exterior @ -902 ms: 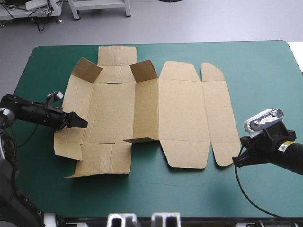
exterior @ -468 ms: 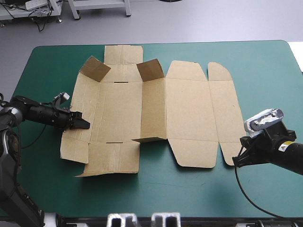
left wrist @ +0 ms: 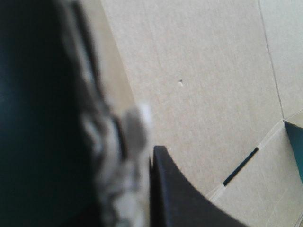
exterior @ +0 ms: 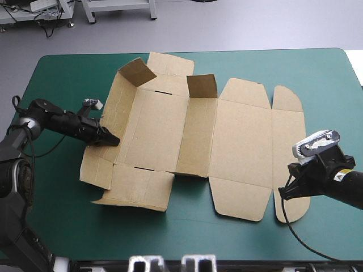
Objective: Fold the box
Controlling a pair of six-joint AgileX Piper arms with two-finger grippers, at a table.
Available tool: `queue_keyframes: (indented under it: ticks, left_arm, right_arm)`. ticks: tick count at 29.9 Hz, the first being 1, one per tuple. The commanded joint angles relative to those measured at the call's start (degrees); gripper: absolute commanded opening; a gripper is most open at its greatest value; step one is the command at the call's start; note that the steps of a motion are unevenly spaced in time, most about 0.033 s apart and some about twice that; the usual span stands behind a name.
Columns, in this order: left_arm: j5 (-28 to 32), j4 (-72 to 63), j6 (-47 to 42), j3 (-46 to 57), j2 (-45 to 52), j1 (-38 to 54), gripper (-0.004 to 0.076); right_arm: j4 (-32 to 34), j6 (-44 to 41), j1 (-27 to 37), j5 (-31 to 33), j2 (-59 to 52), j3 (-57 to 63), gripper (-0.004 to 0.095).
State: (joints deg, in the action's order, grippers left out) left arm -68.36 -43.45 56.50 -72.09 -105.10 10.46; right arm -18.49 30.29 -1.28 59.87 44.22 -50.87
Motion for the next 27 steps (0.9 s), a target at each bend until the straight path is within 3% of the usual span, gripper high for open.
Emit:
queue_keyframes:
  ticks: [1,16,23,27]
  left_arm:
    - [-6.3,6.1,-7.6,-9.3,5.1,-4.1,-0.0006]
    - [-6.0,15.0,-9.9,-44.8,6.2,-20.7,0.0014]
    - [-6.0,33.4,-7.7,-47.1,7.7,-31.6,0.0014]
    - [-5.1,35.4,-7.5,-47.1,9.2,-37.1,-0.0008]
  right_arm:
    - [-1.2,0.9,-0.1,-4.6,0.0,-1.7,-0.0018]
    - [-1.3,0.9,-0.1,-12.4,0.0,-4.3,-0.0018]
    - [-1.3,0.9,-0.1,-10.5,1.7,-11.4,-0.0018]
    - [-2.6,0.9,-0.1,-9.3,4.0,-15.7,-0.0018]
